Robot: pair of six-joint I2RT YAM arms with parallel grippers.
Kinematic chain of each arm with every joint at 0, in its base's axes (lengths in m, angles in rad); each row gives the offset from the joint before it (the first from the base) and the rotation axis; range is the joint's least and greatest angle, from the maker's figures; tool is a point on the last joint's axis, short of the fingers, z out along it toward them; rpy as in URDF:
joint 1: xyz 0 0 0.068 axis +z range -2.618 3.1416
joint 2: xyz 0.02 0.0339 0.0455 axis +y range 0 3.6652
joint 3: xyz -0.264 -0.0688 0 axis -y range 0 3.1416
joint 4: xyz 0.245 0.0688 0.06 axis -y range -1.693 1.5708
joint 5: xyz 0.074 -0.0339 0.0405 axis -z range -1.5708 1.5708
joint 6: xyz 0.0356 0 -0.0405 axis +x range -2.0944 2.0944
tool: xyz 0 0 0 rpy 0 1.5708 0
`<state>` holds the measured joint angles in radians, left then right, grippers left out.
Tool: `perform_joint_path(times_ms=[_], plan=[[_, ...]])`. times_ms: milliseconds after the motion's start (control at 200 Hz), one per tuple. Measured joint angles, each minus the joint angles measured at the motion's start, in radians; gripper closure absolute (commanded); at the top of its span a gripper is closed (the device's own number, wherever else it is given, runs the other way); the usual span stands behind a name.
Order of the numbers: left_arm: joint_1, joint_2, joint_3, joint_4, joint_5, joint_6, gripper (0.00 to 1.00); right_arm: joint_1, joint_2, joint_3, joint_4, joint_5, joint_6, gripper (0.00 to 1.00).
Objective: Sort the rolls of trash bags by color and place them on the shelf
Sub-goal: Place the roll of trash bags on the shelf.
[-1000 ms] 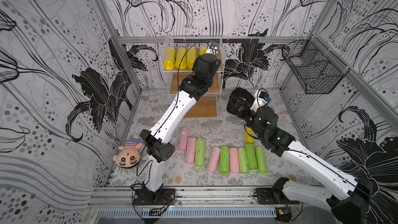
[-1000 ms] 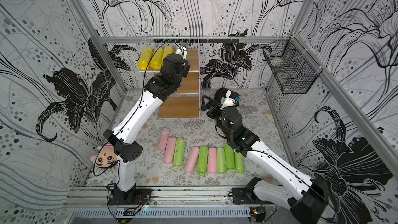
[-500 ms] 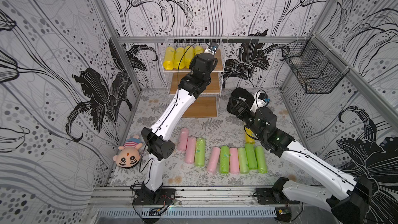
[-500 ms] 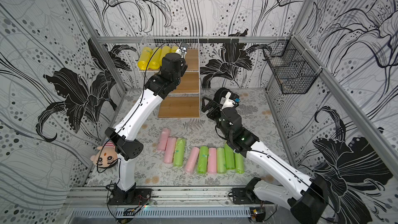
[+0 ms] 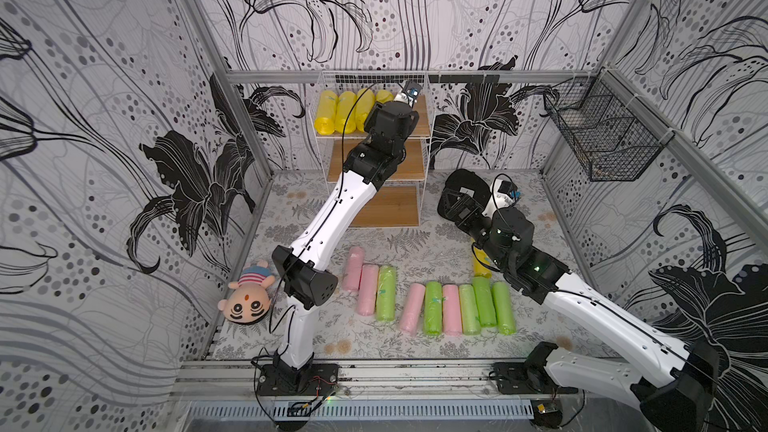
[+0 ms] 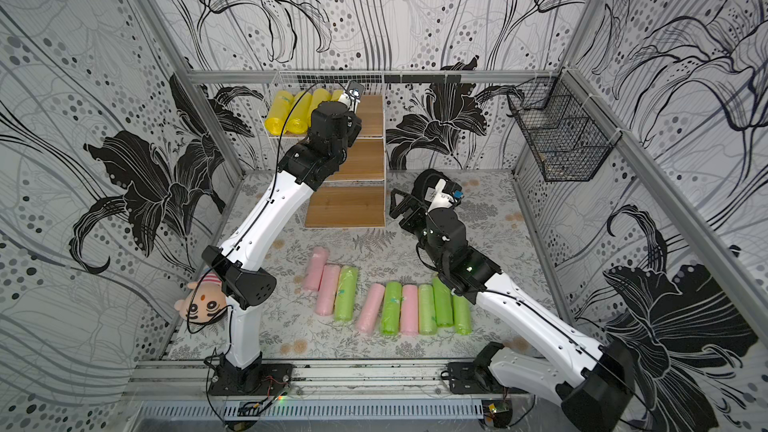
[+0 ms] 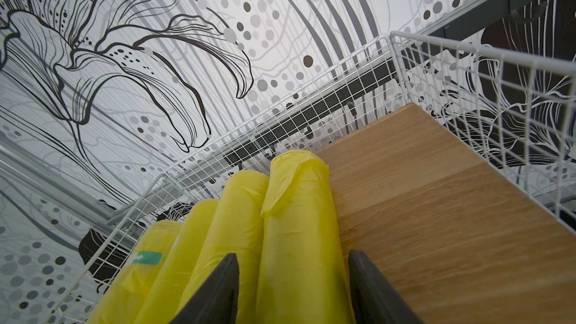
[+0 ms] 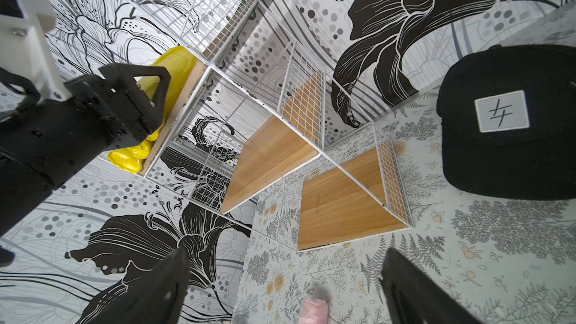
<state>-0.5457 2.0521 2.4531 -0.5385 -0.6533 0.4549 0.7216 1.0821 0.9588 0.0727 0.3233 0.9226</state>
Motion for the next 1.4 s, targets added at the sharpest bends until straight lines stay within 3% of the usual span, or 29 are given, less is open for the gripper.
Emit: perform_joint_path(times_ms=[416,631,786,1091,1357,1402], plan=[[-0.023,-0.018,-0.018,0.029,0.018,0.011,0.23,-0.012,0.003,-0.002,-0.116,0.052,-0.102,0.0],[-0.05,-0.088,-0.063,0.049,0.029,0.009,0.19,-0.105,0.076,0.0,-0.258,0.039,-0.243,0.01],[-0.055,-0.18,-0.118,0.043,0.076,-0.061,0.18,-0.161,0.144,0.013,-0.338,0.032,-0.338,0.01],[-0.055,-0.428,-0.396,0.018,0.251,-0.301,0.23,-0.267,0.273,0.089,-0.403,-0.026,-0.467,0.03],[-0.055,-0.664,-0.773,0.038,0.47,-0.549,0.24,-0.349,0.456,0.232,-0.514,-0.03,-0.576,0.04],[-0.055,-0.703,-0.842,0.046,0.502,-0.586,0.24,-0.35,0.486,0.246,-0.534,-0.024,-0.595,0.09]])
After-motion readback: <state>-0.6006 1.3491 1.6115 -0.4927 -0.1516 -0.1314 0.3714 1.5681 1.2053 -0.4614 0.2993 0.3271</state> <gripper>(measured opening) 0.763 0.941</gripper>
